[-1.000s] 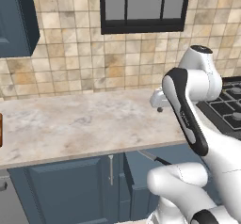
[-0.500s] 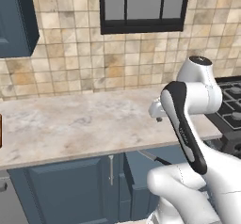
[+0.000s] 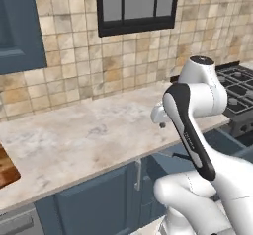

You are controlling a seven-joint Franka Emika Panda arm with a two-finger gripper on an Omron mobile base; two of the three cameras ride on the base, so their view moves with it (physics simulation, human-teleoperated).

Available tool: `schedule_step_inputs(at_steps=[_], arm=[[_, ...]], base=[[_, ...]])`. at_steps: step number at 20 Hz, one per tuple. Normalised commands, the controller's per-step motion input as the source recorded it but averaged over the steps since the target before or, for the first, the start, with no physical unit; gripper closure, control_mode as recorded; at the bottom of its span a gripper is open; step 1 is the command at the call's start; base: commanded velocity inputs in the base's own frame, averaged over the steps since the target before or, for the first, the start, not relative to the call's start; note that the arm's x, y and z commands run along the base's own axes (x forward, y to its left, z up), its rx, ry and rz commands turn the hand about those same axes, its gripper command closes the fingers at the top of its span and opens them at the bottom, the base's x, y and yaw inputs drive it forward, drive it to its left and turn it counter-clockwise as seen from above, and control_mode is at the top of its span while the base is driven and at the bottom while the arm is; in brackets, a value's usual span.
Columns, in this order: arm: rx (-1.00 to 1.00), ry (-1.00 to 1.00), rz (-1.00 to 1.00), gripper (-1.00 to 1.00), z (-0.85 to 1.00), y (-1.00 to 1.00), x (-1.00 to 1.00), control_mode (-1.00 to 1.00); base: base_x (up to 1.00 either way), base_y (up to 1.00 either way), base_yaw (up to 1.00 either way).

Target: Pick up the knife from the drawer and place it on the cutting board. Then place the meat from the plate to the cutting board.

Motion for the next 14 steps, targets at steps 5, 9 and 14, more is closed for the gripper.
schedule_step_inputs(at_steps=[5,9,14], arm=[[0.0,0.0,0.0,-1.0,0.0,0.0,0.0,1.0],[0.0,0.0,0.0,-1.0,0.0,0.0,0.0,1.0],[0.0,0.0,0.0,-1.0,0.0,0.0,0.0,1.0]], base=[[-0.28,0.13,-0.6],[0.0,-0.03,-0.73],[-0.13,0.46,-0.69]])
